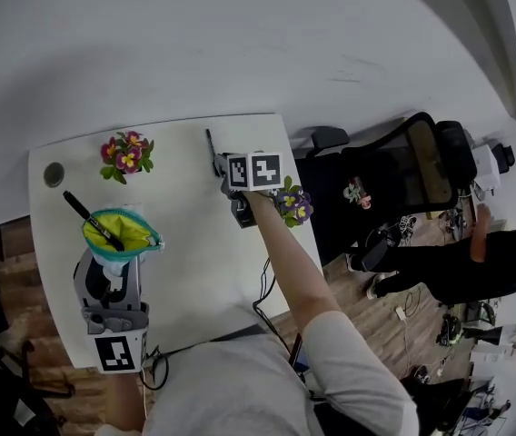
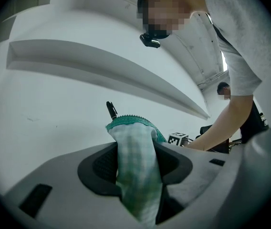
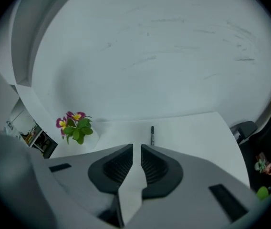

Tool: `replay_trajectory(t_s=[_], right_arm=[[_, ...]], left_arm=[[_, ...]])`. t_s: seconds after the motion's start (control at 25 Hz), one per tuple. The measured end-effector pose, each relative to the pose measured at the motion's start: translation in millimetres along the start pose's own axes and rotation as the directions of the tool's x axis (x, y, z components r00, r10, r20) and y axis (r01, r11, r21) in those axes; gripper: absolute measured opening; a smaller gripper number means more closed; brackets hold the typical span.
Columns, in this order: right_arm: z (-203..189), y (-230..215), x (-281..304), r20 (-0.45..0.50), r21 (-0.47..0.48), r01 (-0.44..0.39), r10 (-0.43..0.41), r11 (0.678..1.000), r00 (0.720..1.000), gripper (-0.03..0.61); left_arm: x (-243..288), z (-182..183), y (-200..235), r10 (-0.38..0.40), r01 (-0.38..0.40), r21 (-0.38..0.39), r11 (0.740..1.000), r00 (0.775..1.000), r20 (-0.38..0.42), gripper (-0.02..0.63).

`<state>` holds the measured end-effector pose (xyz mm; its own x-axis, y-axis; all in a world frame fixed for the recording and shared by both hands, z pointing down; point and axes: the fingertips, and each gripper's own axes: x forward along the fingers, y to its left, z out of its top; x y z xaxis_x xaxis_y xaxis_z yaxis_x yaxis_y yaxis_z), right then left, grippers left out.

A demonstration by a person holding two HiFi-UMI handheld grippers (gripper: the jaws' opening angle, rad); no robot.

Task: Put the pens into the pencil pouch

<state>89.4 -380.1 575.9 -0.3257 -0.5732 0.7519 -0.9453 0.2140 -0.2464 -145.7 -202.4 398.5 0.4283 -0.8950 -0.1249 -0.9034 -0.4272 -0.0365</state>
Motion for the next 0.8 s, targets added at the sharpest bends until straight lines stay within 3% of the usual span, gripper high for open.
replay_trajectory(t_s=[0.32, 0.8], right_arm=[[-1, -24, 45, -0.137, -0.067, 0.083, -0.092, 0.994, 0.986, 0.066], [4, -38, 97, -0.223, -0.163, 0.175, -0.209, 0.971, 0.952, 0.067]], left_arm=[[4, -10, 19, 0.007, -0.007, -0.005, 1.000, 1.000, -0.020, 0.209], [2, -31, 49, 0.040, -0.040, -0.007, 0.999, 0.995, -0.087, 0.209]])
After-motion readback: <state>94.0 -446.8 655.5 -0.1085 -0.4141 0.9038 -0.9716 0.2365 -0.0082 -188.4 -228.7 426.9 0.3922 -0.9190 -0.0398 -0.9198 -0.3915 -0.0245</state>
